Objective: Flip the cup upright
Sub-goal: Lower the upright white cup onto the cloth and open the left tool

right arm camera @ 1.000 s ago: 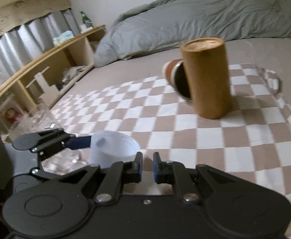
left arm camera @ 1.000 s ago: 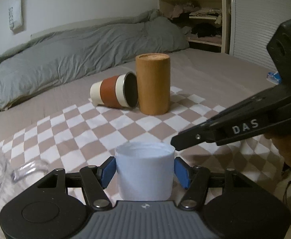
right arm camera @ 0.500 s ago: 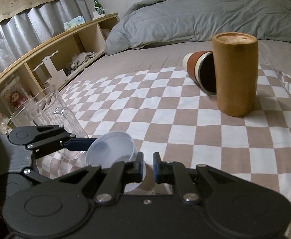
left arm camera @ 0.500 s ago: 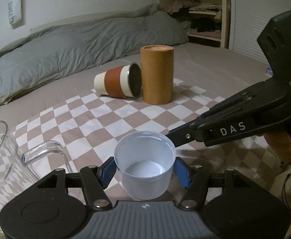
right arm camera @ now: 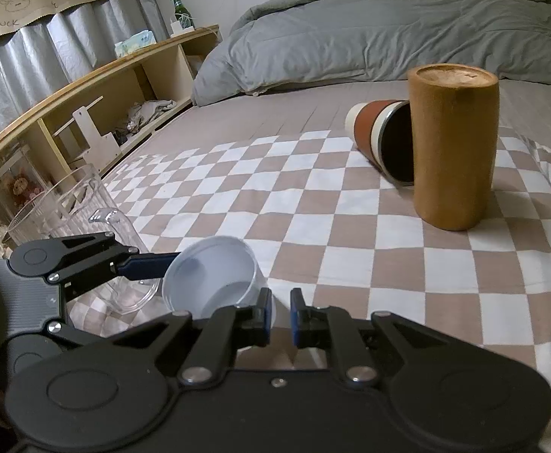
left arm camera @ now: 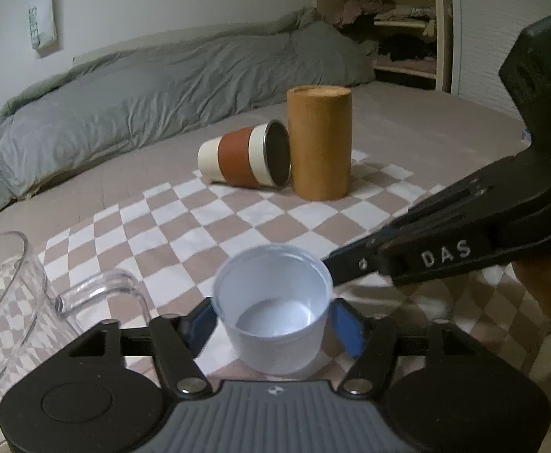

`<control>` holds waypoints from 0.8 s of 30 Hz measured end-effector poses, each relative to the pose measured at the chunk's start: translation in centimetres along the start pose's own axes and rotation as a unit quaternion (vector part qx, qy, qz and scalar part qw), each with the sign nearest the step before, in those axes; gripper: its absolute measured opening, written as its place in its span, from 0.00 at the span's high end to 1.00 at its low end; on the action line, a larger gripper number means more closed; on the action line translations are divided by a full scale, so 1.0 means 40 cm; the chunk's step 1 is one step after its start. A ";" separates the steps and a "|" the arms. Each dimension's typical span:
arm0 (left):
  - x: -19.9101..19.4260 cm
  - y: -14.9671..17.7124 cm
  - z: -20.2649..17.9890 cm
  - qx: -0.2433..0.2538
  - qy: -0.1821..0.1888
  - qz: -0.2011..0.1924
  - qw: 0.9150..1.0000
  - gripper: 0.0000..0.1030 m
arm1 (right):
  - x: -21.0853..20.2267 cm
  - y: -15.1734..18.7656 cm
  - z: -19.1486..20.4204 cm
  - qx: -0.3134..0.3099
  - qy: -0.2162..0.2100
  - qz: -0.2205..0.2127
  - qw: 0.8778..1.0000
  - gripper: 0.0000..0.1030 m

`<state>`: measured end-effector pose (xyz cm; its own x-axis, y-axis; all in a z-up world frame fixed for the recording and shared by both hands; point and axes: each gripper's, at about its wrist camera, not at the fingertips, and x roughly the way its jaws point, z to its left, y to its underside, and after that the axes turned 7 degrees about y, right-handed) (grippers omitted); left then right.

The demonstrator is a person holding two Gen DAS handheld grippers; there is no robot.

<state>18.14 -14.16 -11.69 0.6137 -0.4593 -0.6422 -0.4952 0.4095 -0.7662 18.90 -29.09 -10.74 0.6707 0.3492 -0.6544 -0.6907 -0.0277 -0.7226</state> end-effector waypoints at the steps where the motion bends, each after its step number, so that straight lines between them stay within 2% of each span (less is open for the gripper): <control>1: -0.002 0.002 -0.002 0.002 0.000 0.002 1.000 0.19 | -0.001 0.001 -0.001 0.000 0.000 -0.001 1.000 0.88; 5: -0.021 0.001 -0.015 0.014 0.003 -0.002 1.000 0.17 | -0.009 0.001 -0.002 0.000 0.008 -0.004 1.000 0.87; 8: -0.043 -0.008 -0.014 0.000 0.006 -0.009 1.000 0.16 | -0.021 -0.001 -0.004 0.003 0.016 -0.007 1.000 0.86; 13: -0.099 -0.031 -0.013 -0.032 0.024 -0.023 0.999 0.15 | -0.076 -0.008 0.004 -0.002 0.031 -0.022 0.999 0.78; 15: -0.125 -0.039 -0.018 -0.035 0.023 -0.031 0.999 0.15 | -0.105 -0.012 0.009 -0.004 0.042 -0.030 0.999 0.69; 22: -0.229 -0.052 -0.019 -0.064 0.004 -0.051 0.997 0.14 | -0.216 -0.041 0.046 0.002 0.087 -0.051 0.995 0.51; 24: -0.258 -0.051 -0.013 -0.080 0.004 -0.053 0.995 0.13 | -0.243 -0.042 0.060 -0.004 0.100 -0.058 0.993 0.35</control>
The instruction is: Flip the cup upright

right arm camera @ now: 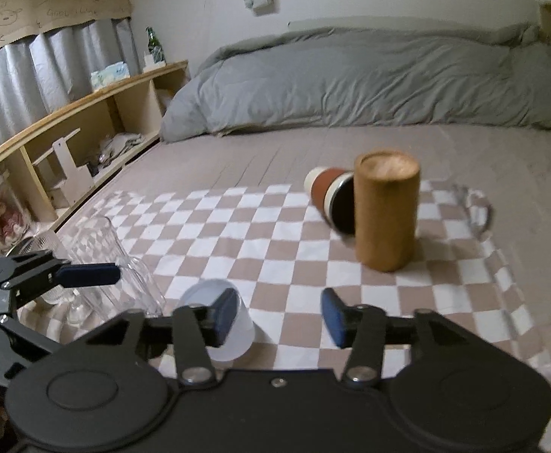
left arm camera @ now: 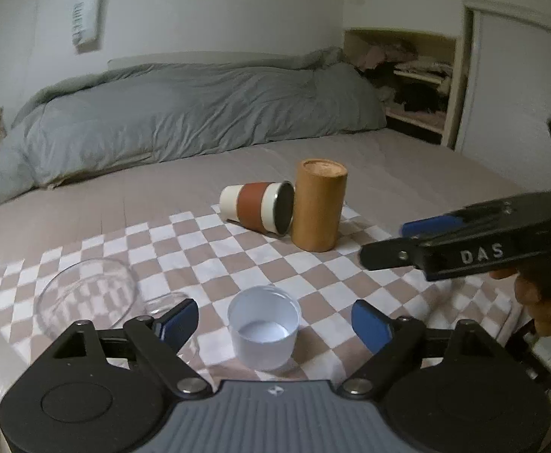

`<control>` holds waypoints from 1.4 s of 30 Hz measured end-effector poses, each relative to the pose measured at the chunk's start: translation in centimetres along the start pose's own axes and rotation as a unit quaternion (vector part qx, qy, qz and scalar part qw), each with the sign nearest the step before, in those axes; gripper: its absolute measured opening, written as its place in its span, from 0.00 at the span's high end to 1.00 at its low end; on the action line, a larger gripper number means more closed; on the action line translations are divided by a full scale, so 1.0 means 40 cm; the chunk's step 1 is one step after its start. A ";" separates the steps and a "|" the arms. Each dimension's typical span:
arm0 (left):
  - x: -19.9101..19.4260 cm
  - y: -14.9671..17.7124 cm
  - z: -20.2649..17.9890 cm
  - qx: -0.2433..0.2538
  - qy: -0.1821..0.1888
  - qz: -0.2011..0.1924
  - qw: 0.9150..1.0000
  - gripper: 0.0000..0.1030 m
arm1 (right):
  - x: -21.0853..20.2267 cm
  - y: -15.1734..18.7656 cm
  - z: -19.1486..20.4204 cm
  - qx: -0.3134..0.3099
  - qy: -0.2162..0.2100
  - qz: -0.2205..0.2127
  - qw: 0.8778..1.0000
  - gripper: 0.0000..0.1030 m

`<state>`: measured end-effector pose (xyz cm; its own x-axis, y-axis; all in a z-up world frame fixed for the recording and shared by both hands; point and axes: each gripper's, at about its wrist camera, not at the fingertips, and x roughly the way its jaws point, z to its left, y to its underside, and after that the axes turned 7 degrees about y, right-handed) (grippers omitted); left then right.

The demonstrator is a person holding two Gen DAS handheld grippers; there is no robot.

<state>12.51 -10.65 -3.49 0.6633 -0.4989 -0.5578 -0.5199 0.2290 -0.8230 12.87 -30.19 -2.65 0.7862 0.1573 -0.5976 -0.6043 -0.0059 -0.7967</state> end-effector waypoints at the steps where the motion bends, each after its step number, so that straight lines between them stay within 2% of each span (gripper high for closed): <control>1: -0.014 -0.001 0.002 -0.004 -0.005 -0.003 1.000 0.12 | -0.015 -0.001 0.005 -0.003 0.009 -0.003 1.000 0.32; 4: -0.061 -0.001 0.005 -0.008 -0.027 -0.015 0.999 0.08 | -0.055 -0.003 0.012 0.002 0.028 -0.005 1.000 0.24; 6: -0.094 0.000 0.006 -0.013 -0.042 -0.023 0.999 0.05 | -0.087 -0.002 0.017 0.004 0.039 -0.010 0.999 0.13; 9: -0.139 0.003 0.007 -0.022 -0.059 -0.031 0.998 0.00 | -0.132 0.006 0.034 -0.010 0.064 -0.021 0.998 0.03; 11: -0.163 0.005 0.010 -0.030 -0.073 -0.034 0.996 0.00 | -0.157 0.014 0.043 -0.012 0.072 -0.020 0.997 0.01; 14: -0.195 0.014 0.017 -0.046 -0.096 -0.027 0.994 0.00 | -0.187 0.025 0.057 -0.011 0.079 -0.018 0.997 0.00; 18: -0.236 0.034 0.027 -0.070 -0.100 -0.015 0.992 0.00 | -0.225 0.047 0.078 -0.006 0.090 -0.015 0.996 0.00; 22: -0.271 0.051 0.017 -0.071 -0.120 -0.025 0.990 0.00 | -0.270 0.073 0.100 -0.003 0.102 -0.026 0.994 0.00; 26: -0.301 0.073 0.004 -0.073 -0.123 -0.031 0.989 0.00 | -0.302 0.101 0.128 -0.001 0.111 -0.042 0.993 0.00; 32: -0.326 0.094 -0.016 -0.067 -0.133 -0.037 0.988 0.00 | -0.320 0.134 0.165 -0.012 0.130 -0.055 0.990 0.00; 42: -0.340 0.118 0.002 -0.084 -0.155 -0.029 0.984 0.00 | -0.317 0.151 0.188 -0.017 0.126 -0.054 0.990 0.00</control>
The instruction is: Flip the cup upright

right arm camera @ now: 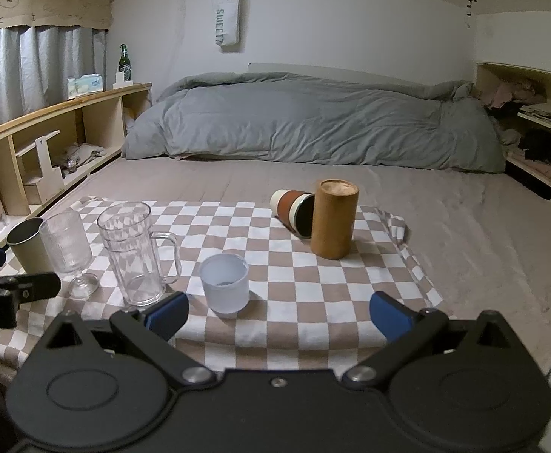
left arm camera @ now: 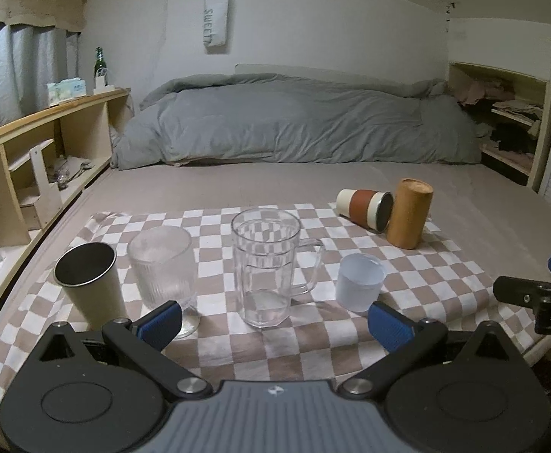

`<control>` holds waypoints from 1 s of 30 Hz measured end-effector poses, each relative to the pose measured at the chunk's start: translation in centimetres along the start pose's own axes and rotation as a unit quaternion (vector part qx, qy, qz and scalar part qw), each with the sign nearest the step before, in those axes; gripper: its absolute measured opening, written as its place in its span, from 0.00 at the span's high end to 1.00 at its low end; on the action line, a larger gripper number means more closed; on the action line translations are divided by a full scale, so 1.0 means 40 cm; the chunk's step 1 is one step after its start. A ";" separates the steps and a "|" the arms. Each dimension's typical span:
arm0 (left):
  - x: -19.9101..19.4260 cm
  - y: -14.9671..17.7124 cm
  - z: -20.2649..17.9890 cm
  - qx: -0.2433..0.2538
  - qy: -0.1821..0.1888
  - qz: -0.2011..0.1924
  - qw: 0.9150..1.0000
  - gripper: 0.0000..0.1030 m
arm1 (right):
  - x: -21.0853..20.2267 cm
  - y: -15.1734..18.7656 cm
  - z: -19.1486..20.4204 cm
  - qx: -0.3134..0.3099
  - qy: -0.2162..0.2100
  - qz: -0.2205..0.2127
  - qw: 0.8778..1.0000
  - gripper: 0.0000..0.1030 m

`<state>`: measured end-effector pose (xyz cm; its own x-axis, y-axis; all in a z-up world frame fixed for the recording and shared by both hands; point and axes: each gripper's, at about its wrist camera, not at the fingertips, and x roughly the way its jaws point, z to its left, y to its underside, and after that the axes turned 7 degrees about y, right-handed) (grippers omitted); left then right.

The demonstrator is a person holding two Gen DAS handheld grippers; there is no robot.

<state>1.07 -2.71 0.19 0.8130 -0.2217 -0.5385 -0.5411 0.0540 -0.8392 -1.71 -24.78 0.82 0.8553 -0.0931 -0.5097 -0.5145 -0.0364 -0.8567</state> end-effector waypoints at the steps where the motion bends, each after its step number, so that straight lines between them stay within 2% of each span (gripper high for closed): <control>1: 0.000 0.000 0.003 -0.001 -0.002 0.000 1.000 0.00 | 0.000 0.001 0.002 0.000 0.001 0.001 1.000 0.00; 30: -0.003 0.006 0.000 0.003 -0.012 -0.003 1.000 0.00 | 0.000 0.010 0.014 -0.005 0.002 0.007 1.000 0.00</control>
